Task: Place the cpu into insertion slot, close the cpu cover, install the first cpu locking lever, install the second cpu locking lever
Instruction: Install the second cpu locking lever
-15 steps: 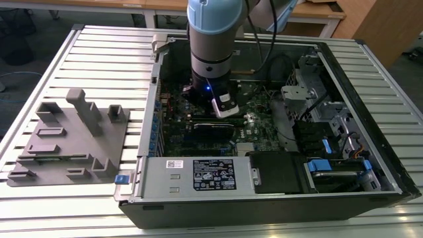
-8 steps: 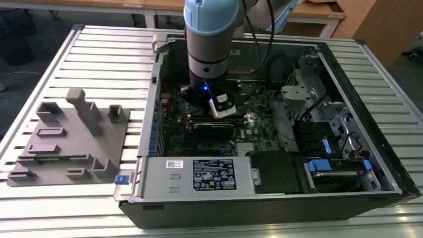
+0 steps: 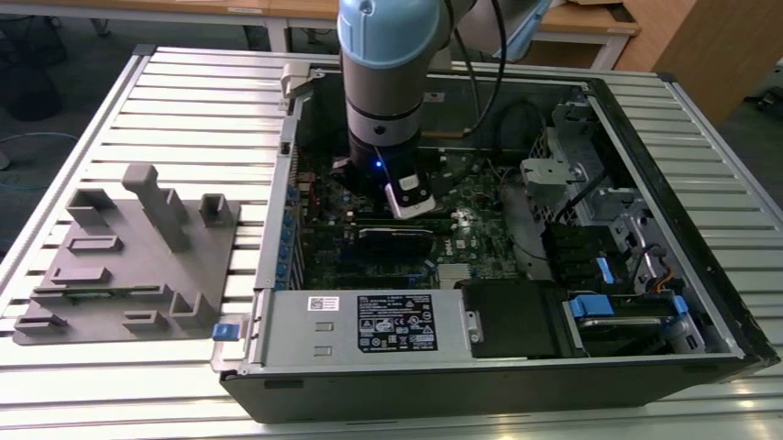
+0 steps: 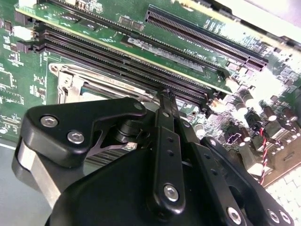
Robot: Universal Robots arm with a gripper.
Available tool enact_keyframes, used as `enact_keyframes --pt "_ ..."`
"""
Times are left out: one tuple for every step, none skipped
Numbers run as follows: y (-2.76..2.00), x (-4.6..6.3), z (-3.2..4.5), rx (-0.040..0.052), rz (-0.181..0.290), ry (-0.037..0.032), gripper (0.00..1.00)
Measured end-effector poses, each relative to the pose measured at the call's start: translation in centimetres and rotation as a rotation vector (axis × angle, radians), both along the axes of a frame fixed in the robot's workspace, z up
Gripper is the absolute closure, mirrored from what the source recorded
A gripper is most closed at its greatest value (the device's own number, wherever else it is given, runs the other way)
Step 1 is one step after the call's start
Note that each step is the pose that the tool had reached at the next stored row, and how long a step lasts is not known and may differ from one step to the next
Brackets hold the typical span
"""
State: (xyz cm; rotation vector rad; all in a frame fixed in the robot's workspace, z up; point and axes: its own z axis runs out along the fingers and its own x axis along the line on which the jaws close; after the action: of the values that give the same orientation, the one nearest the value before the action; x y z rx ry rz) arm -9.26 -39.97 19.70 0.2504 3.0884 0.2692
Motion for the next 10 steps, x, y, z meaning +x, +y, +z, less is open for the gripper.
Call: enact_keyframes --pt "0.0 -0.02 -0.03 0.0017 0.0 -0.0001 0.9" --pt "0.0 -0.04 -0.06 0.0033 0.0 0.0 0.9" --pt "0.0 -0.08 -0.09 0.0048 0.0 0.0 0.9" --pt "0.0 -0.1 -0.12 0.0062 0.0 0.0 0.9" --pt "0.0 -0.13 -0.16 0.0075 0.0 0.0 0.9" --pt "0.0 -0.15 -0.2 0.0086 0.0 0.0 0.9" --pt "0.0 -0.18 -0.25 0.0093 0.0 0.0001 0.9" --pt "-0.01 -0.21 -0.29 0.0098 0.0 0.0003 0.9" --pt "-0.01 -0.24 -0.35 0.0101 0.0 0.0005 0.9" --pt "-0.02 -0.27 -0.42 0.0105 0.0 0.0005 0.9"
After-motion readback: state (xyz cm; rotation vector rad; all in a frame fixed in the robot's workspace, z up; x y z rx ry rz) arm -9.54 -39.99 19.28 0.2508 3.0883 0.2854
